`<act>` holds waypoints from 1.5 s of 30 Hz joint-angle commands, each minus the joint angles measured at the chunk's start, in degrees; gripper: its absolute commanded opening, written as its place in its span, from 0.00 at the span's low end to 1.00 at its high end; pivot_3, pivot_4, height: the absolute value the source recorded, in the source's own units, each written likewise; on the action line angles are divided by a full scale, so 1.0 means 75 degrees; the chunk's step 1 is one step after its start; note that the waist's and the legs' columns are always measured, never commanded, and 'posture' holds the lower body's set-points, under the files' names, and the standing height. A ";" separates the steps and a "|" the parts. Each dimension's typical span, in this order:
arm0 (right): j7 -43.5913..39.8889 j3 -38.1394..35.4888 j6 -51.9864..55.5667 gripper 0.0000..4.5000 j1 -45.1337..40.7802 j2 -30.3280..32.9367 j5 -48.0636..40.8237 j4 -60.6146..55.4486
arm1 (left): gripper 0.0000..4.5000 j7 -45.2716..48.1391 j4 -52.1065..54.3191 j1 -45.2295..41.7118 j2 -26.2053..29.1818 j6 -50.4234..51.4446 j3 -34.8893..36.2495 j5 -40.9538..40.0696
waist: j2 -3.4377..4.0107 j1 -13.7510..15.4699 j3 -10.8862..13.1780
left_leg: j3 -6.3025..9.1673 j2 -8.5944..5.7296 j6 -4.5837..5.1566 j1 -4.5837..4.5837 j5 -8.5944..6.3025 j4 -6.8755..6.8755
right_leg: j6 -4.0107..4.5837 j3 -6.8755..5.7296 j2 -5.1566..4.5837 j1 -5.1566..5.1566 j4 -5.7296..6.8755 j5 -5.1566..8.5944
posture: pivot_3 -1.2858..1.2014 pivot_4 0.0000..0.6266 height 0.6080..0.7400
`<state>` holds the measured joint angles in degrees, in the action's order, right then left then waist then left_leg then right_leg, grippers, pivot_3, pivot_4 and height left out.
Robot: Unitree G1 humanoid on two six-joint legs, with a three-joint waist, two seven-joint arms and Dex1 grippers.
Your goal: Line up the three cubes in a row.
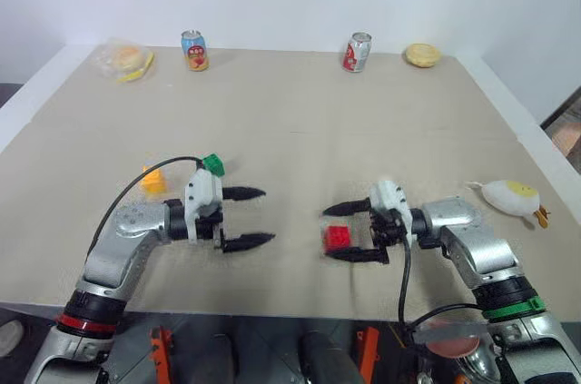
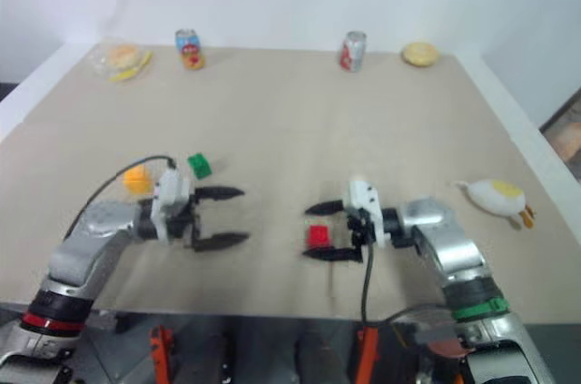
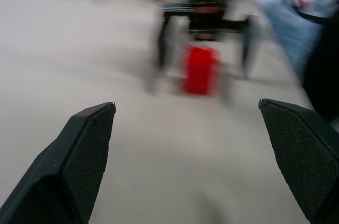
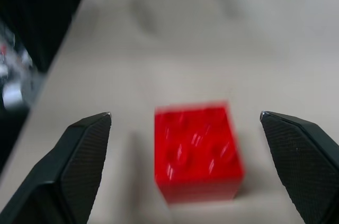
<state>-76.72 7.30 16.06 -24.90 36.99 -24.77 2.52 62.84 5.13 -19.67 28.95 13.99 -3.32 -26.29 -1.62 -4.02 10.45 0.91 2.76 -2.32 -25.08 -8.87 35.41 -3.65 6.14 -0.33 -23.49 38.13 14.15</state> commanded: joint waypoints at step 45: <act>0.2422 -0.1189 0.1470 1.00 -0.0562 -0.0361 -0.1018 -0.2348 | 0.30 0.1032 -0.6600 -0.4121 0.0263 -0.2061 0.0100 0.2382 | -0.0004 0.0166 0.0001 | 0.0037 -0.0003 -0.0012 -0.0036 -0.0002 -0.0009 | -0.0023 -0.0041 0.0008 -0.0016 0.0007 -0.0002 | 0.52 0.24 0.95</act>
<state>-57.58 1.99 27.08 -29.57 32.49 -30.24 -11.89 67.28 -49.47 -51.03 30.56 -1.87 -3.97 -5.65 -1.65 -2.78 10.45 1.18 2.74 -2.41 -25.39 -8.88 35.34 -3.83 5.84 -0.29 -23.64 38.17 14.14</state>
